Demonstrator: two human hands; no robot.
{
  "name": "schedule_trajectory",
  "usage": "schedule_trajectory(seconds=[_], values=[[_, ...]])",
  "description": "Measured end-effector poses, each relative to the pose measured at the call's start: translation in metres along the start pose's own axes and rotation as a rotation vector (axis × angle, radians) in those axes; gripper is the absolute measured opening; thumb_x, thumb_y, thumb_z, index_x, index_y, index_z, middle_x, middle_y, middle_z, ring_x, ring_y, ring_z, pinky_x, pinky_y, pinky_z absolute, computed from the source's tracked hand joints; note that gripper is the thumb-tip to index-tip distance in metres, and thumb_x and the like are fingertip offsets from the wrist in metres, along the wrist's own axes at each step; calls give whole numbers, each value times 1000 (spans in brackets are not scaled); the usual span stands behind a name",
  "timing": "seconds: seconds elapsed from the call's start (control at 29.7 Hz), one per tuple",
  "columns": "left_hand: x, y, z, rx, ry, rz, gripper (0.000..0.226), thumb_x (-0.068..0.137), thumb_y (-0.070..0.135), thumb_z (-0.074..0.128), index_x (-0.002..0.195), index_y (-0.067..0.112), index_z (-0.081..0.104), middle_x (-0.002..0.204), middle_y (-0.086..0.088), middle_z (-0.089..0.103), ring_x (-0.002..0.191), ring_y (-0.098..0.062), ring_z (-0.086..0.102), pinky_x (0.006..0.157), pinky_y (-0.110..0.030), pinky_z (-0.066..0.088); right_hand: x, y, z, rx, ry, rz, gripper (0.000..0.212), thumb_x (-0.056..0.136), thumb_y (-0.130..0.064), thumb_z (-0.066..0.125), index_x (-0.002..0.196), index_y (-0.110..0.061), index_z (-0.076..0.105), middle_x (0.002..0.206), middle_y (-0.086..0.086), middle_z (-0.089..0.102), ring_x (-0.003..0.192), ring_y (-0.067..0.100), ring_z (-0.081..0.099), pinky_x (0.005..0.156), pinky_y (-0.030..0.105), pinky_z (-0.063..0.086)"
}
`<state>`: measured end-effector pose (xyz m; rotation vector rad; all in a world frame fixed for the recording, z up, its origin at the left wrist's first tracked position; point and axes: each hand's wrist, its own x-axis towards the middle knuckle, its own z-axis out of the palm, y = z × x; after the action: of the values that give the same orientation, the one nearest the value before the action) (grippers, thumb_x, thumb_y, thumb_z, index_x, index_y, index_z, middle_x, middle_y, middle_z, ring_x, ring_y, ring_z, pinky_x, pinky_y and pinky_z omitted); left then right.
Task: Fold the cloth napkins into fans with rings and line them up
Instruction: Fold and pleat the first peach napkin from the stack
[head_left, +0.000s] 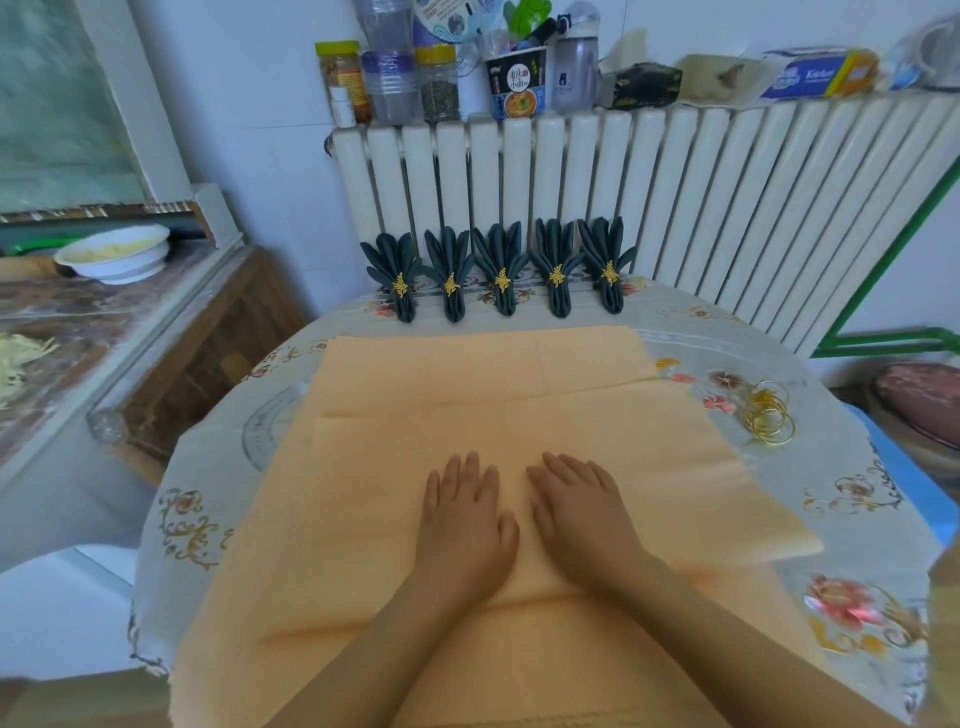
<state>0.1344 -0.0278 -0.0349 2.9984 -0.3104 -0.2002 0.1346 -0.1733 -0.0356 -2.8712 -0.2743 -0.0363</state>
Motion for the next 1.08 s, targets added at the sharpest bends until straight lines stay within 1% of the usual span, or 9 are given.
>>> schedule_trajectory(seconds=[0.07, 0.13, 0.27, 0.37, 0.44, 0.51, 0.74, 0.91, 1.08], values=[[-7, 1, 7, 2, -9, 2, 83, 78, 55, -8, 153, 19, -1, 161, -5, -9, 147, -21, -12, 117, -40, -12, -6, -3, 10, -30, 3, 15, 82, 76, -49, 1, 138, -21, 46, 147, 1, 40, 136, 20, 37, 113, 34, 20], [-10, 1, 10, 9, 15, -1, 85, 76, 57, -10, 153, 21, -3, 161, -4, -10, 147, -21, -13, 117, -39, -12, -13, -4, 14, -19, 46, 37, 70, 84, -46, 13, 134, -19, 53, 142, 3, 47, 131, 21, 45, 110, 34, 20], [-5, -3, 11, 21, 19, -19, 68, 96, 56, 15, 153, 24, -3, 161, -3, -10, 147, -19, -13, 119, -40, -9, -14, -1, 13, -28, -13, 46, 88, 71, -53, -14, 150, -31, 16, 158, -5, 11, 146, 14, 6, 115, 33, -1], [-9, -2, 12, 11, 22, -22, 68, 97, 56, 18, 153, 24, -3, 161, -2, -10, 147, -18, -12, 119, -40, -8, -24, 20, 4, -85, -20, 115, 89, 68, -56, -19, 150, -35, 7, 159, -9, 3, 146, 11, -1, 115, 33, -4], [-10, -1, 12, 13, 23, -15, 67, 97, 55, 17, 153, 24, -3, 161, -2, -10, 147, -19, -12, 119, -40, -8, -33, 43, -1, -109, -30, 192, 73, 82, -58, -12, 150, -36, 3, 159, -10, 0, 146, 11, -4, 116, 33, -4], [-9, -3, 11, 14, 23, -15, 67, 98, 54, 17, 153, 24, -4, 161, -2, -11, 147, -18, -12, 119, -40, -8, -39, 65, -9, -117, -56, 250, 57, 96, -54, 5, 150, -37, 0, 159, -10, -3, 145, 10, -6, 116, 33, -4], [-10, 0, 11, 8, 28, -14, 66, 98, 54, 16, 154, 23, -3, 161, -2, -10, 147, -18, -11, 119, -40, -6, -55, 121, -26, -130, -91, 373, 58, 96, -56, 10, 150, -36, -2, 159, -6, -6, 145, 12, -7, 117, 34, -5], [-11, 3, 12, -2, 30, -17, 66, 98, 53, 18, 154, 22, 0, 161, -3, -7, 148, -20, -9, 119, -41, -5, -49, 98, -28, -191, -85, 397, 55, 100, -44, 11, 152, -26, 1, 159, 1, -4, 146, 19, -8, 117, 41, -8], [-10, 6, 13, -4, 41, -16, 67, 98, 53, 20, 154, 21, 2, 161, -4, -5, 148, -20, -7, 119, -41, -5, -19, 24, -16, -81, -31, 160, 51, 103, -32, 19, 152, -21, 12, 159, 3, 7, 146, 18, 3, 117, 37, -2]])
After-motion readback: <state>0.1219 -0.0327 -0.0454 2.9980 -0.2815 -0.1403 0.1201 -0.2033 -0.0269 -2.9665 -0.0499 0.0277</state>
